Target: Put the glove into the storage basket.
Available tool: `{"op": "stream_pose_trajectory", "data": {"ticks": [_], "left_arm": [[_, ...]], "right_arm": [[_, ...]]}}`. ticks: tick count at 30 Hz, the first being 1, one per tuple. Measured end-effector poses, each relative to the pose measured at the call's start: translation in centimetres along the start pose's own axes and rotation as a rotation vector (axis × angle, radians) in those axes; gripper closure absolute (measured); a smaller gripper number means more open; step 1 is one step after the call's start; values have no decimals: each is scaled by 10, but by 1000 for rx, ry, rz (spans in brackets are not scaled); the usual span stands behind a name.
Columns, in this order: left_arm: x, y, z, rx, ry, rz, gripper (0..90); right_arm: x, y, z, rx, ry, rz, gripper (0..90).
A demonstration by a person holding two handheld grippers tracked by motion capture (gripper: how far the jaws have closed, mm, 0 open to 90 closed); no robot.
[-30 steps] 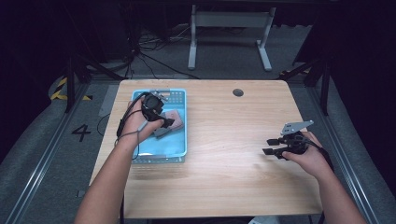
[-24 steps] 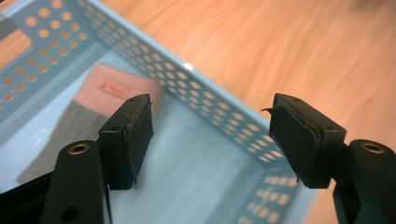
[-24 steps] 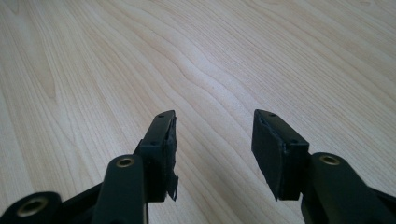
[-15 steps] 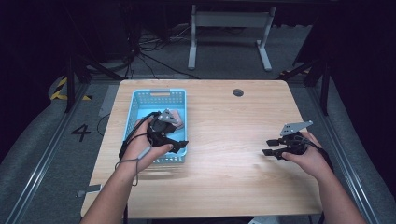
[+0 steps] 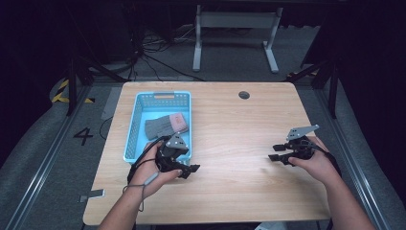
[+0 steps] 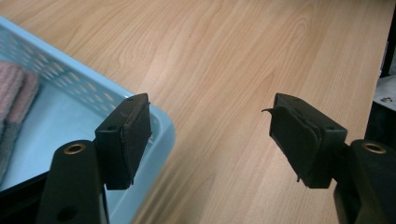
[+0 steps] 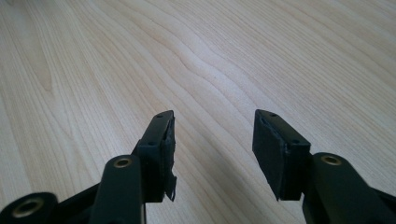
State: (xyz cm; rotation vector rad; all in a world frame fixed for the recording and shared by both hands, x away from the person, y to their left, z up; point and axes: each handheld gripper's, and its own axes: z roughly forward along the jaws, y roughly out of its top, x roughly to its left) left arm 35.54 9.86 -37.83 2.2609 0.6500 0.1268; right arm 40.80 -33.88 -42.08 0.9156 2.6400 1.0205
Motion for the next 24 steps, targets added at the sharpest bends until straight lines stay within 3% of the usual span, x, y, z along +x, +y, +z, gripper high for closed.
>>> {"op": "stream_pose_trajectory", "data": {"ticks": [11,17,21,24], "left_arm": [[-18,-22,20,-24,-68,10,319],[-24,-35,42,-14,-95,37,316],[-22,-40,60,-30,-86,55,323],[-19,-43,66,-36,-71,39,324]], "right_arm": [[1,-1,5,18,4,-5,497],[2,-2,9,25,6,-5,491],[3,-2,10,29,8,-11,488],[3,-1,13,36,6,-12,487]]}}
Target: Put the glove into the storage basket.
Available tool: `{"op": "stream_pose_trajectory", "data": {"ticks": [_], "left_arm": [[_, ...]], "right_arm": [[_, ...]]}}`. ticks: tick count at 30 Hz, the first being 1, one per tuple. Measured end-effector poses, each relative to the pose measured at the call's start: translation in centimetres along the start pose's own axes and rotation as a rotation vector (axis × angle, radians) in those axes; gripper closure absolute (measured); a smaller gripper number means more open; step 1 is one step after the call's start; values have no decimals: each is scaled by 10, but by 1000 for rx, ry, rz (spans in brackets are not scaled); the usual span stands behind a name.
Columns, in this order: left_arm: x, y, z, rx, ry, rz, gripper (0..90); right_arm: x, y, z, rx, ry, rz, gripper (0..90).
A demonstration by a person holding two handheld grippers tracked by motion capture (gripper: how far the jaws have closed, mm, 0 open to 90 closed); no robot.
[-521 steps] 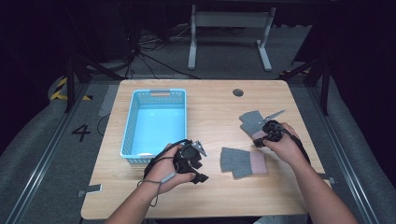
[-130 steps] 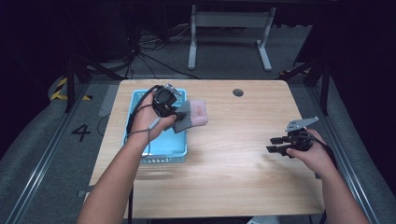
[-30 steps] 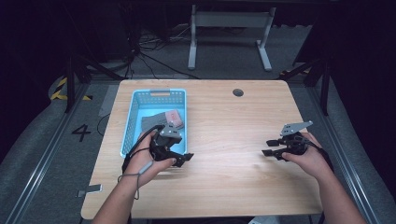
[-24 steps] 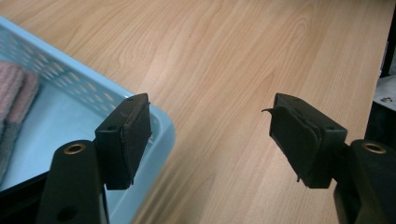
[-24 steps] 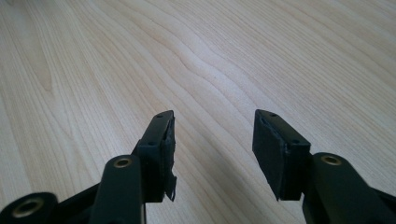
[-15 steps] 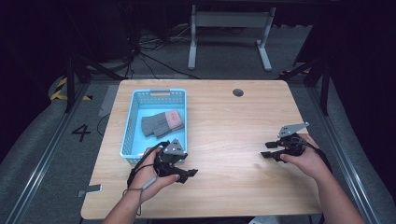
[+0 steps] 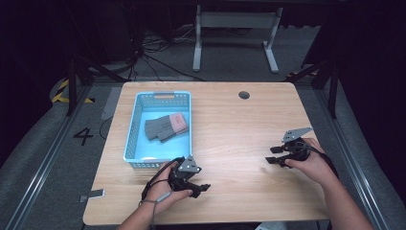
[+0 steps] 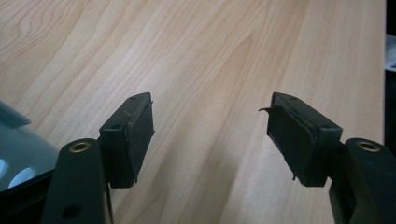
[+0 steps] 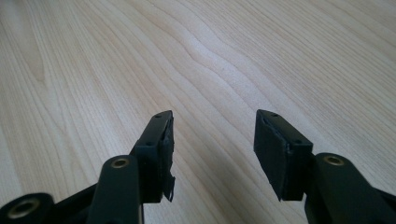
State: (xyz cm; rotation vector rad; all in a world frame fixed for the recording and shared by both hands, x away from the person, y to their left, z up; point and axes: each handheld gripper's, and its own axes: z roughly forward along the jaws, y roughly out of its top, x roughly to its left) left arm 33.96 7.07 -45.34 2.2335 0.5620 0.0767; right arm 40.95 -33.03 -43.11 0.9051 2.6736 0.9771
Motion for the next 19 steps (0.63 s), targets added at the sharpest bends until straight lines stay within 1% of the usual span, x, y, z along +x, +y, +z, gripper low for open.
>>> {"op": "stream_pose_trajectory", "data": {"ticks": [2,4,5,6,9,12,14,17,19], "left_arm": [[1,-3,2,-2,15,-18,320],[0,-6,5,18,31,-16,316],[0,-7,6,25,41,-6,314],[0,-8,7,28,46,-8,314],[0,-10,8,26,38,-10,311],[0,-11,9,42,55,-4,309],[1,-11,8,42,54,-6,308],[1,-11,7,50,66,-15,307],[2,-13,7,53,72,-14,306]], "right_arm": [[0,1,3,2,3,-3,485],[2,2,5,11,-2,-11,480],[2,2,7,21,-11,-19,478],[3,2,8,29,-22,-25,478],[4,3,12,28,-21,-27,468],[5,5,15,17,-15,-27,462],[5,5,16,26,-16,-28,461],[6,5,15,21,-15,-32,457],[5,6,15,12,-18,-24,454]]}}
